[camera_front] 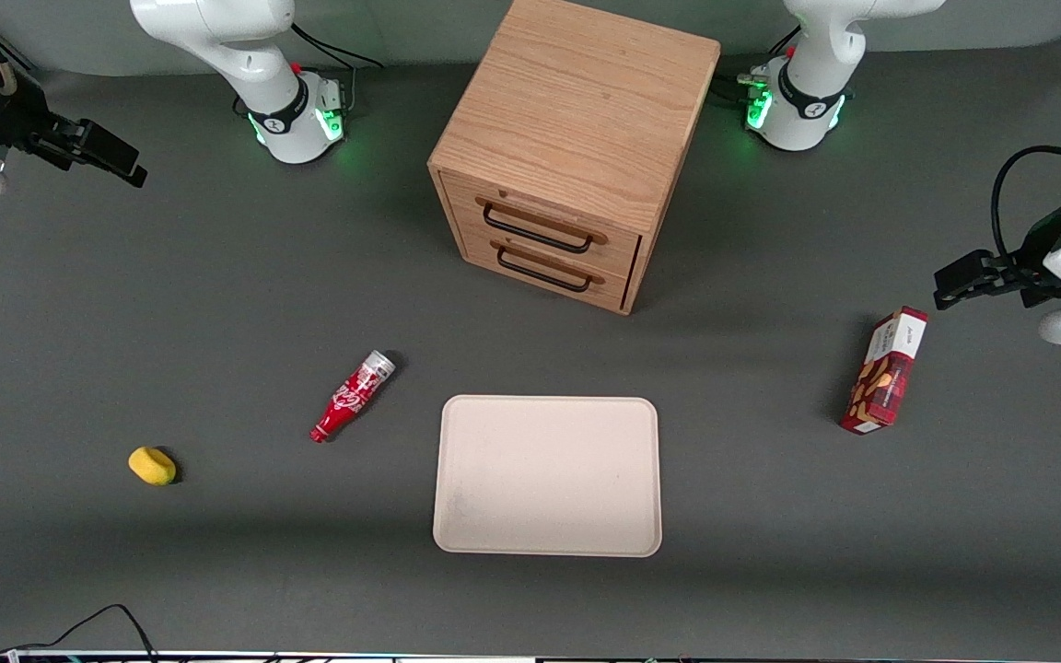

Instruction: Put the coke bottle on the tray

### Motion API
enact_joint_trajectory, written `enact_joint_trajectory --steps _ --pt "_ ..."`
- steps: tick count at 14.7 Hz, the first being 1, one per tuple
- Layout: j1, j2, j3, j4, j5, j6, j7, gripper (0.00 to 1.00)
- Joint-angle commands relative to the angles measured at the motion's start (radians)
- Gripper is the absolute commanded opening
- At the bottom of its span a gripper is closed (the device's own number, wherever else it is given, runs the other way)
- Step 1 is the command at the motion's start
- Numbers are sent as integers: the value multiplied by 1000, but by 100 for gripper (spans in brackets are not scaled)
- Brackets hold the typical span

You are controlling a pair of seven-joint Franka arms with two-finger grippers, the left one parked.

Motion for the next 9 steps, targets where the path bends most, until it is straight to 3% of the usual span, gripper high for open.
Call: enact_joint_trajectory --steps 1,5,9 --pt "9 22 0 37 23 -13 -9 100" --pt "11 151 42 207 34 -19 6 100" --pt "11 321 117 361 71 -18 239 100"
